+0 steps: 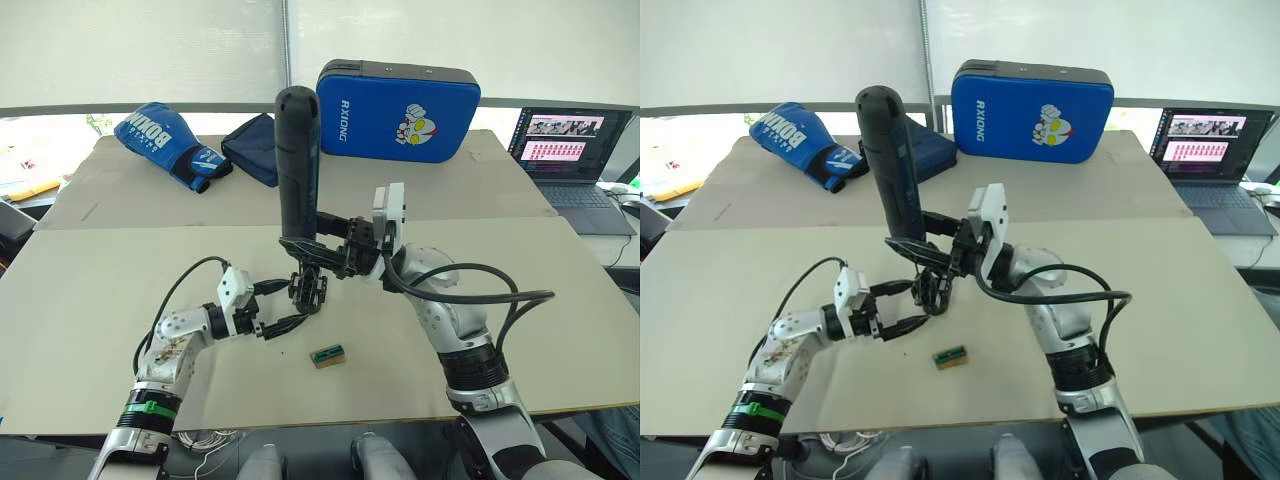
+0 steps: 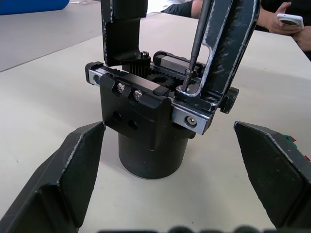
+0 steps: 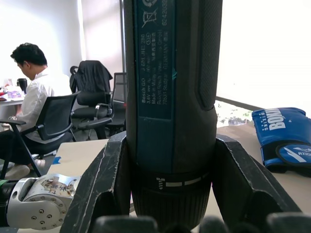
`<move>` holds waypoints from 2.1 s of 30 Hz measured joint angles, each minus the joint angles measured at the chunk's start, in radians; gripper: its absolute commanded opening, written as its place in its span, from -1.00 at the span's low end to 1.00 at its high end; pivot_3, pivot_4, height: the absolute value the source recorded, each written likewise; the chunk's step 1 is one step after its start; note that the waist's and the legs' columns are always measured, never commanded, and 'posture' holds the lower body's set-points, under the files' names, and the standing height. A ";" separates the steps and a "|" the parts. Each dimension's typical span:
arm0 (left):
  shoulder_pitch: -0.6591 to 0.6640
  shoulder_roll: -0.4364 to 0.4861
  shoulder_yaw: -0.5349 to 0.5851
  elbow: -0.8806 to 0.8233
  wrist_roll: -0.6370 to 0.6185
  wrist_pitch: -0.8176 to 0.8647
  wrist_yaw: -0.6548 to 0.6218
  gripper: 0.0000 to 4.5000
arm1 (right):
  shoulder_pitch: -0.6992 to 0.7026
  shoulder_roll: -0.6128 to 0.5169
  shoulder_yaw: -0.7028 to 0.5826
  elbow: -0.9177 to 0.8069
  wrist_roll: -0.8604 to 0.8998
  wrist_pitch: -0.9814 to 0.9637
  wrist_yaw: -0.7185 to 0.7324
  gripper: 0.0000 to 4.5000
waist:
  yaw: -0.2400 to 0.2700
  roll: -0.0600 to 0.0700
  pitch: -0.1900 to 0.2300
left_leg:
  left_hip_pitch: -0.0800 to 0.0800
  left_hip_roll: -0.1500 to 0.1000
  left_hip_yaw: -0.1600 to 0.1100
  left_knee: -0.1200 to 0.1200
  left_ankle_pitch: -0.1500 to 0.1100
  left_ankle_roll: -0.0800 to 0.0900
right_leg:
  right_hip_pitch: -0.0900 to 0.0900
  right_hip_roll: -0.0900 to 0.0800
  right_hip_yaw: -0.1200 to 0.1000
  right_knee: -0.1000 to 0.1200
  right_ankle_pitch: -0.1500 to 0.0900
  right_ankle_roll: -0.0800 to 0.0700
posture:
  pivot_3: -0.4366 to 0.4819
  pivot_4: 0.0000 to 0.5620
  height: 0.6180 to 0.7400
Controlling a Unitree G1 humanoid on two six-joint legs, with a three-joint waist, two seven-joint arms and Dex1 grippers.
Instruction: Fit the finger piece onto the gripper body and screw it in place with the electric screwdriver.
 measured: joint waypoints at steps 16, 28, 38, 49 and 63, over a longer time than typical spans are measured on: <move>-0.022 -0.028 -0.012 0.088 0.048 -0.027 0.006 1.00 | -0.001 0.006 0.011 0.013 -0.013 -0.001 -0.016 -0.15 | 0.000 0.000 0.000 | 0.000 0.000 0.000 0.000 0.000 0.000 | 0.000 0.000 0.000 0.000 0.000 0.000 | -0.05 -0.47 1.00; -0.117 -0.074 -0.045 0.219 0.099 -0.082 0.015 1.00 | -0.002 0.008 0.012 0.014 -0.015 -0.001 -0.015 -0.15 | 0.000 0.000 0.000 | 0.000 0.000 0.000 0.000 0.000 0.000 | 0.000 0.000 0.000 0.000 0.000 0.000 | -0.05 -0.47 1.00; -0.175 -0.088 -0.045 0.311 0.115 -0.116 -0.007 1.00 | -0.002 0.007 0.013 0.014 -0.016 -0.001 -0.017 -0.15 | 0.000 0.000 0.000 | 0.000 -0.001 0.000 0.000 0.000 0.000 | 0.001 0.000 0.000 0.000 0.000 0.000 | -0.05 -0.47 1.00; -0.177 -0.097 -0.049 0.314 0.117 -0.121 -0.018 0.76 | -0.002 0.005 0.015 0.014 -0.017 -0.001 -0.021 -0.15 | 0.002 0.000 0.000 | 0.001 -0.001 0.000 0.000 0.000 0.000 | 0.001 0.000 0.000 0.000 0.000 0.000 | -0.05 -0.47 1.00; -0.169 -0.100 -0.061 0.304 0.135 -0.131 -0.013 0.21 | -0.002 0.002 0.020 0.010 -0.017 -0.005 -0.023 -0.15 | 0.002 0.000 0.000 | 0.001 -0.001 -0.001 0.000 0.000 0.000 | 0.002 0.000 -0.001 0.000 0.000 0.000 | -0.05 -0.47 1.00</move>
